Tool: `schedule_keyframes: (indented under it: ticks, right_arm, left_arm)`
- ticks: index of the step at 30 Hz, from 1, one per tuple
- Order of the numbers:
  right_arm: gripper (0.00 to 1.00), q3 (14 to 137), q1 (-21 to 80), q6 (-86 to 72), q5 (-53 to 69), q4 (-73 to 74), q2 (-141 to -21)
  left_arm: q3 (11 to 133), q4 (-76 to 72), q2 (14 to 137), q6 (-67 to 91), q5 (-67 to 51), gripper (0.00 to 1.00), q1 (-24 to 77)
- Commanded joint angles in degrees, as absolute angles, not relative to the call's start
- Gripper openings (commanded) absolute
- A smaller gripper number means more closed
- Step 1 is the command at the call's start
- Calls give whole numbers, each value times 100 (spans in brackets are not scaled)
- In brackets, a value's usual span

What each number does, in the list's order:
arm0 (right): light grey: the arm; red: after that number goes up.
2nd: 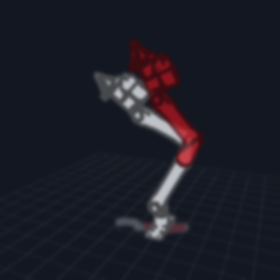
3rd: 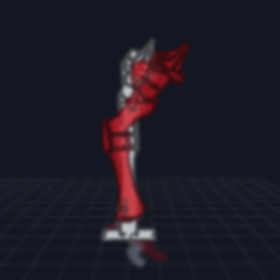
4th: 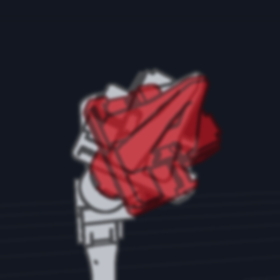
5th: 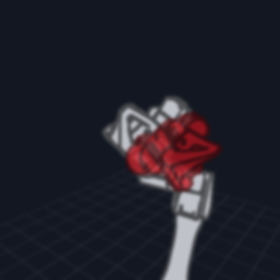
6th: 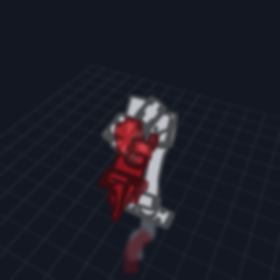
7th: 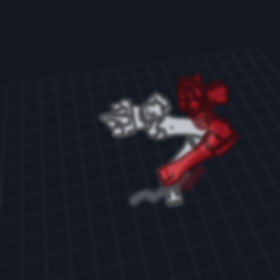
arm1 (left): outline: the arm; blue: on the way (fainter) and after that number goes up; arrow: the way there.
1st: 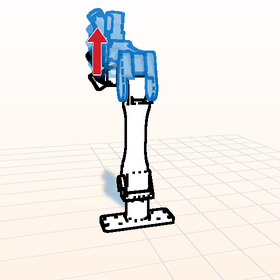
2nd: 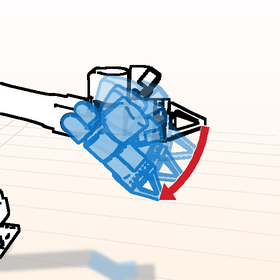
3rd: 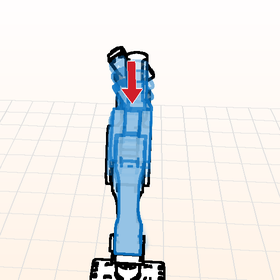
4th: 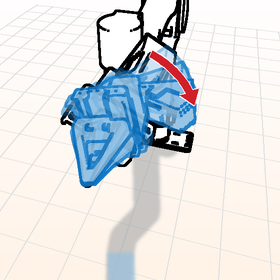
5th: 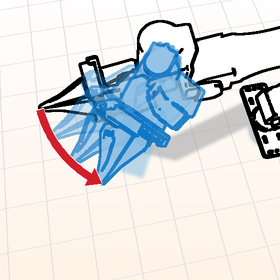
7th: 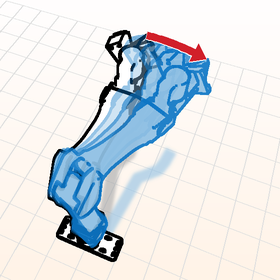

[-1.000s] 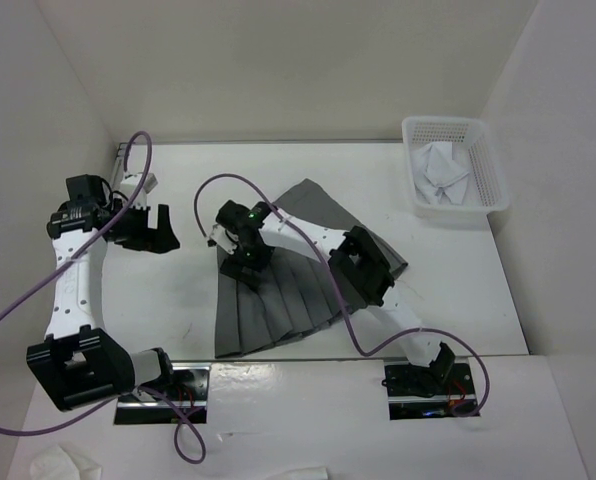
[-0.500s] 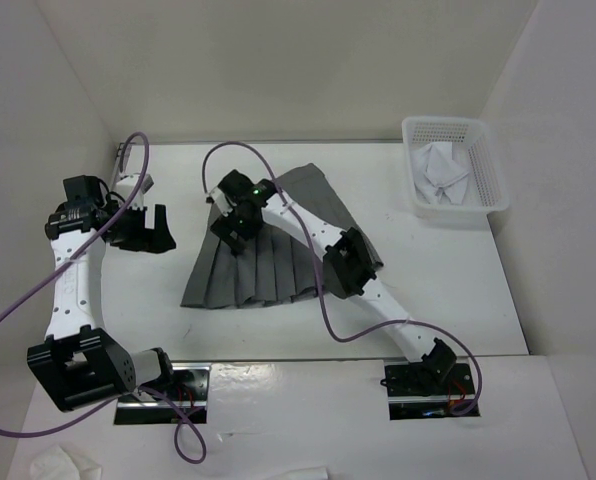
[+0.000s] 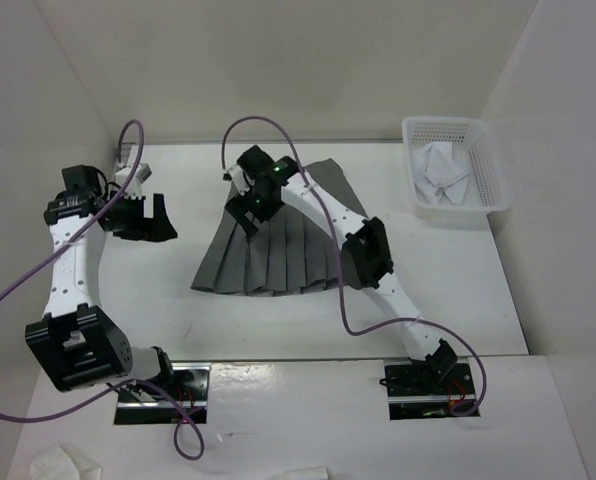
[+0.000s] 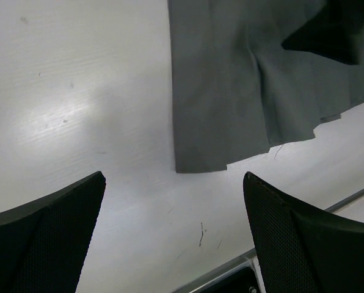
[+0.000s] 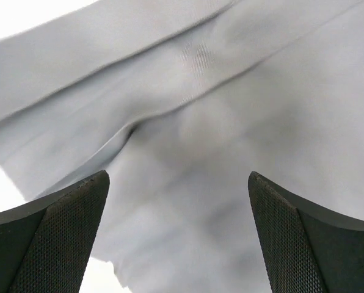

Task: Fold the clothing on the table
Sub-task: Flatten the skirt out, then fold the skirt

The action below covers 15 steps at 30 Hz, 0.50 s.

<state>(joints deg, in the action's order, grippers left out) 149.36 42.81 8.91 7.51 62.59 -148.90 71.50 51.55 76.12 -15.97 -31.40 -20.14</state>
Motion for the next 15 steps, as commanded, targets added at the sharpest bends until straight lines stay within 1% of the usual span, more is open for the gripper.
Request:
schedule_keyframes:
  ticks: [1, 2, 5, 6, 7, 9, 10, 13, 15]
  right_arm:
    - [98, 14846, 3947, 1046, 1002, 6214, -13117]
    - [98, 14636, 3816, 1124, 1002, 6214, -12983]
    - [98, 14083, 3122, 1187, 1002, 6073, -12623]
    - [98, 13915, 2737, 1187, 1080, 5986, -12560]
    - [98, 13443, 2559, 1187, 1133, 5742, -12420]
    - [98, 12896, 2095, 1187, 1134, 5389, -12262]
    - [98, 12380, 1970, 1187, 1195, 5022, -12200]
    - [98, 11884, 1584, 1187, 1116, 4711, -12199]
    - [97, 11883, 1442, 1239, 1169, 4649, -12401]
  left_arm:
    - [7610, 4755, 8267, -1406, -4006, 99, -1786]
    - [7864, 4755, 8497, -1354, -4191, 99, -1671]
    - [8435, 4755, 9402, -1354, -4192, 99, -1240]
    - [8551, 4755, 9735, -1354, -4192, 99, -1161]
    - [8665, 4633, 9886, -1354, -4192, 99, -1012]
    - [8998, 4274, 10316, -1022, -4044, 99, -862]
    - [9139, 4150, 10475, -889, -3965, 99, -748]
    - [9761, 3929, 11169, -519, -3858, 98, -677]
    - [10080, 3929, 11634, -396, -3727, 97, -624]
